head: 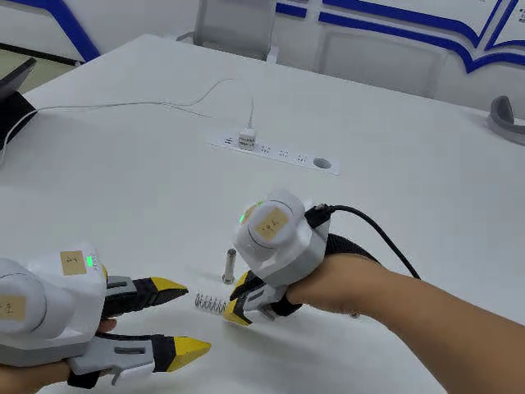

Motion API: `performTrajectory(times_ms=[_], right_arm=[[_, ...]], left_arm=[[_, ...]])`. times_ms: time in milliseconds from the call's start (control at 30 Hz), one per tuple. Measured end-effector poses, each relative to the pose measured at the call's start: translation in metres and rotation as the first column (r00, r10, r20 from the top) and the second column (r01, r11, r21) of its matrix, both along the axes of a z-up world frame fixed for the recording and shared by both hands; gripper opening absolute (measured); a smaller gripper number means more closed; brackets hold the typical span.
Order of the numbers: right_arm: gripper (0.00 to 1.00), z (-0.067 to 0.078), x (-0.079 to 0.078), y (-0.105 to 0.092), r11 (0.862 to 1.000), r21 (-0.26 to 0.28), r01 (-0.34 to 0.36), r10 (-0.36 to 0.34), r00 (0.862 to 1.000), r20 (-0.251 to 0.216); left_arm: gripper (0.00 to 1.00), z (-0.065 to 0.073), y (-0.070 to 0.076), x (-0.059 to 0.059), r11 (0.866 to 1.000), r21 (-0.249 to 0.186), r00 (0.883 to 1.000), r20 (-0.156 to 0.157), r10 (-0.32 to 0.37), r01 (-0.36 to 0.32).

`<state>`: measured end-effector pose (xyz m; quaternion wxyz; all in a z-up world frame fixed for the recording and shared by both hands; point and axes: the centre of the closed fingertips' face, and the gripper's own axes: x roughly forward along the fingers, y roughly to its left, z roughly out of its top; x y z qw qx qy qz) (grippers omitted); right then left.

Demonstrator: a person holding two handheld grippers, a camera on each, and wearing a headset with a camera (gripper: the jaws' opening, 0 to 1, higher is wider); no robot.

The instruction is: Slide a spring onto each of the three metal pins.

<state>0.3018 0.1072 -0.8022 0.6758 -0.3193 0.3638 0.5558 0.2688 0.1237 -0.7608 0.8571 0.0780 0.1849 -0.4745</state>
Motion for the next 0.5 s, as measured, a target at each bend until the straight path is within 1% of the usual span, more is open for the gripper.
performTrajectory(times_ms=[200, 400, 500], right_arm=[[0.12, -0.0045, -0.0002, -0.0005, 1.000, -0.009, 0.006, -0.006, 1.000, -0.013], [0.12, -0.0049, 0.0004, 0.0002, 1.000, -0.001, 0.018, -0.018, 0.999, -0.026], [0.12, -0.0047, -0.0020, -0.0016, 1.000, -0.005, 0.011, -0.011, 1.000, -0.021]], left_arm=[[0.46, -0.0002, 0.0023, -0.0005, 1.000, 0.001, 1.000, -0.001, 0.004, -0.004], [0.46, -0.0007, 0.0029, -0.0010, 1.000, 0.005, 1.000, -0.001, 0.006, -0.006], [0.46, -0.0001, 0.0031, -0.0010, 1.000, 0.004, 1.000, 0.002, 0.008, -0.008]])
